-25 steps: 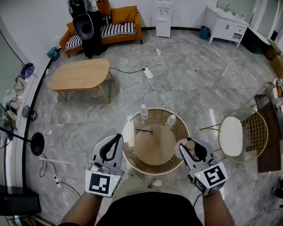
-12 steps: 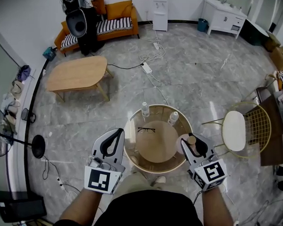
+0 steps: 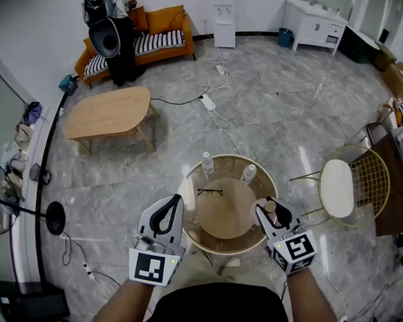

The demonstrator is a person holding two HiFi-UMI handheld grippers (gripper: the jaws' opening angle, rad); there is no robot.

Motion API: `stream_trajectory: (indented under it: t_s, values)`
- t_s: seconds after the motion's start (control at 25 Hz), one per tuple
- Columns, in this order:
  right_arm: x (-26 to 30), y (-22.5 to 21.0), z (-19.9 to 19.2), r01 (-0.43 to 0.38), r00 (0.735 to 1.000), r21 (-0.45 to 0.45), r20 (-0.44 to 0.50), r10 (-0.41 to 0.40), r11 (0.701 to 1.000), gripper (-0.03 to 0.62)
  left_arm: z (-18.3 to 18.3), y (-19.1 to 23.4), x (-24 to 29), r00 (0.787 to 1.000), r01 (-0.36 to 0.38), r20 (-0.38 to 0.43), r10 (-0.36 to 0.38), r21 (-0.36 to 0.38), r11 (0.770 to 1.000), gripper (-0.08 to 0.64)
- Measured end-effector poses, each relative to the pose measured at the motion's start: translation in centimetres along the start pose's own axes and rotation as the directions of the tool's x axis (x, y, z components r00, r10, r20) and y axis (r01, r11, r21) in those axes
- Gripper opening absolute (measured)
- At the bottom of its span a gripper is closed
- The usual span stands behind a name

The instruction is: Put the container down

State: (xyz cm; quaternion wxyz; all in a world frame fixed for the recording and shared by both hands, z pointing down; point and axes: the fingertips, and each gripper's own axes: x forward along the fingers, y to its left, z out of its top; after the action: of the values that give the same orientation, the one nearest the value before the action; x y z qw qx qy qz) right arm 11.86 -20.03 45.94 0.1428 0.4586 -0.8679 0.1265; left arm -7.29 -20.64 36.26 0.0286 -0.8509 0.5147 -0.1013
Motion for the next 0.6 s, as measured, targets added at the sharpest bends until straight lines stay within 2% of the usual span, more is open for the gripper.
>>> stream_trajectory:
  t_s: [0.6]
  values:
    - [2.6,0.1,-5.1,0.01,0.997,0.016,-0.07,-0.009,1.0,0.147,-1.8,-0.4,-0.3,1.0,0.007,-0.012,-0.007,-0.017,1.0,0.015]
